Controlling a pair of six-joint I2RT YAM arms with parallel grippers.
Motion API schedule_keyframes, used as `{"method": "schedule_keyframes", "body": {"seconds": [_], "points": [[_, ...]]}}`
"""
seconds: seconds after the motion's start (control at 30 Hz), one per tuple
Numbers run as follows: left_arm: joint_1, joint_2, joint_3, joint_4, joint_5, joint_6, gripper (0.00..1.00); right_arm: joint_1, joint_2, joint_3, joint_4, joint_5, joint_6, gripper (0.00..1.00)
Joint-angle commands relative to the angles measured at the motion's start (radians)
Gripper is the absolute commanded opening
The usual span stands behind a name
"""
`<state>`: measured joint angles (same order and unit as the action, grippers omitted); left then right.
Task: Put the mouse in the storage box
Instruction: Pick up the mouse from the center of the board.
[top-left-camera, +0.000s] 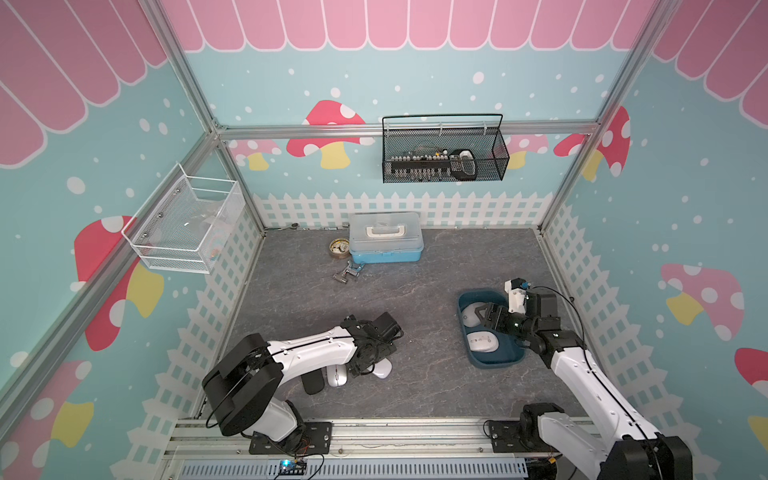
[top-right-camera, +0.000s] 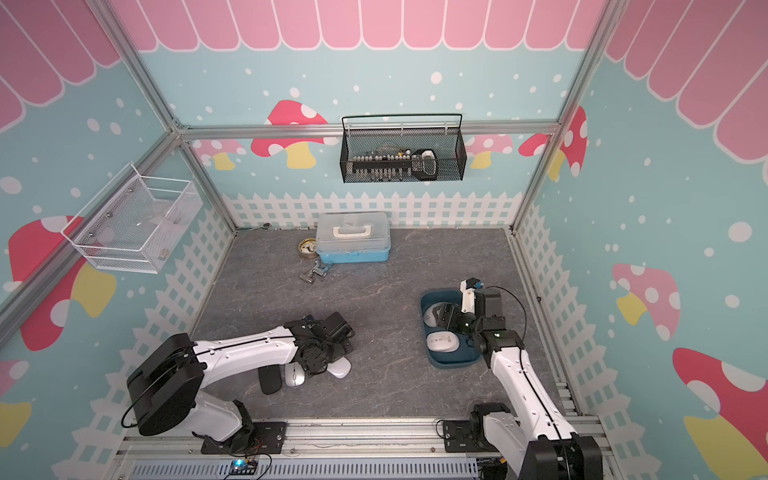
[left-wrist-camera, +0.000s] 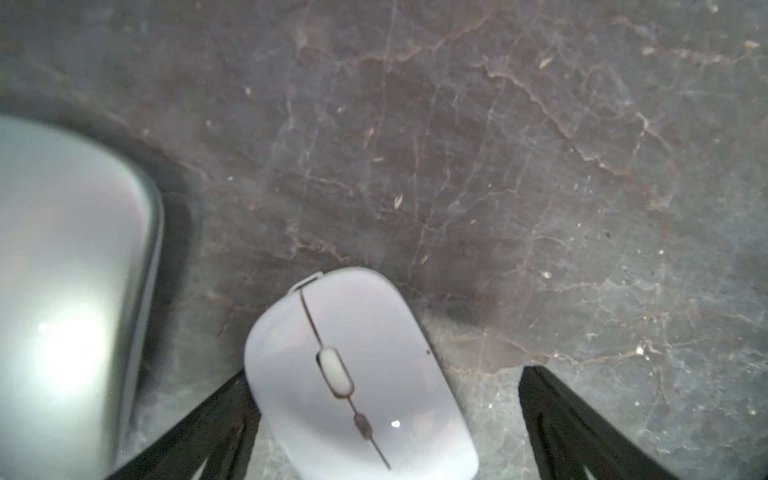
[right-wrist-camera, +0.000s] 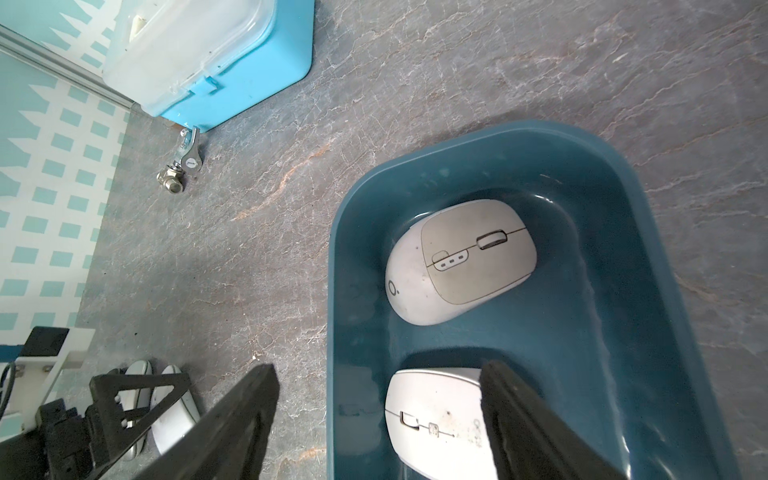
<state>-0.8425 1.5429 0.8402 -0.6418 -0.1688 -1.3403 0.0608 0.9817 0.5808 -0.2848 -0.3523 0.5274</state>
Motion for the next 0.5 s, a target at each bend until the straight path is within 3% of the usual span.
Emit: {"method": "schedule_keyframes", "body": {"seconds": [0.0, 0.17, 0.47], "points": [[0.012, 0.06, 0.074, 0.024, -0.042, 0.152, 0.99, 0.006, -0.002, -0.017, -0.005, -0.013, -0.014, 0.82], [0.002, 0.149, 0.17, 0.033, -0.015, 0.327, 0.99, 0.007, 0.003, -0.018, -0.003, -0.016, -0.014, 0.82], [-0.032, 0.114, 0.068, 0.027, 0.049, 0.351, 0.96, 0.008, 0.009, -0.031, 0.008, -0.025, -0.013, 0.82]]}}
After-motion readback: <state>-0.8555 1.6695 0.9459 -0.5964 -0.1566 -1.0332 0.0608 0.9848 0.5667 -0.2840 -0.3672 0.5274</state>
